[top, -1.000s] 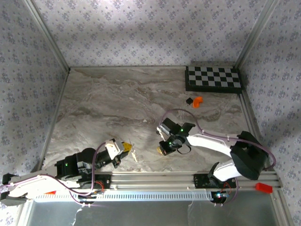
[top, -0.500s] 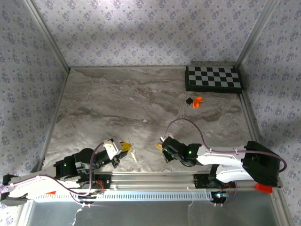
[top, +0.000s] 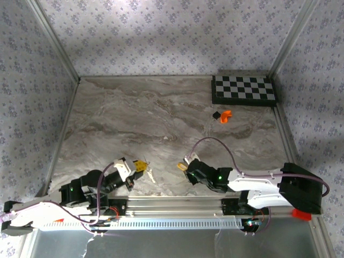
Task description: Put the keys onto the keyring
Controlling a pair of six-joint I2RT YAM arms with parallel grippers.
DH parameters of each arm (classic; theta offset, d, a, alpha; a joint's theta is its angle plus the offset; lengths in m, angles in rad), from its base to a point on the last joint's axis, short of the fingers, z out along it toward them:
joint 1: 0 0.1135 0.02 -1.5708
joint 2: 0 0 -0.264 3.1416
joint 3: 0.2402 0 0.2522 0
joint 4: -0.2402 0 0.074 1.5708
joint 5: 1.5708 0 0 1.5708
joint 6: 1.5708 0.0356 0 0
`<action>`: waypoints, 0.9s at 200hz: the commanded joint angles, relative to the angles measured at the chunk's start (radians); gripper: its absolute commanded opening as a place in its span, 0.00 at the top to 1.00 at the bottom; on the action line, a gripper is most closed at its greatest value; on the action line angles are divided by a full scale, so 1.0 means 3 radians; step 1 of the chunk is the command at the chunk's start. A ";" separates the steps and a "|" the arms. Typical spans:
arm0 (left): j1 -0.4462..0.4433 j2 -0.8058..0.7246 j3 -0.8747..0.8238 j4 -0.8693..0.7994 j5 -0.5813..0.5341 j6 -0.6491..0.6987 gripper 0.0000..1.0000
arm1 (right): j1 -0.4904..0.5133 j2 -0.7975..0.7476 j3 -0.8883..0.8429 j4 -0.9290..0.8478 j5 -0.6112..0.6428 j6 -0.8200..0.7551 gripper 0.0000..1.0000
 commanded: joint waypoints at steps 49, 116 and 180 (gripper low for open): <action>0.0014 0.0240 0.0059 0.0171 0.0034 0.0037 1.00 | -0.0227 -0.0142 0.0895 -0.1631 -0.0532 0.0140 0.50; 0.0021 0.0269 0.0014 0.0185 -0.0019 -0.0013 1.00 | -0.0712 0.0884 0.2178 -0.3048 -0.1160 -0.0208 0.50; 0.0019 0.0220 -0.0012 0.0058 -0.0287 -0.0020 1.00 | -0.0478 0.1696 0.2704 -0.3342 -0.1188 -0.0024 0.55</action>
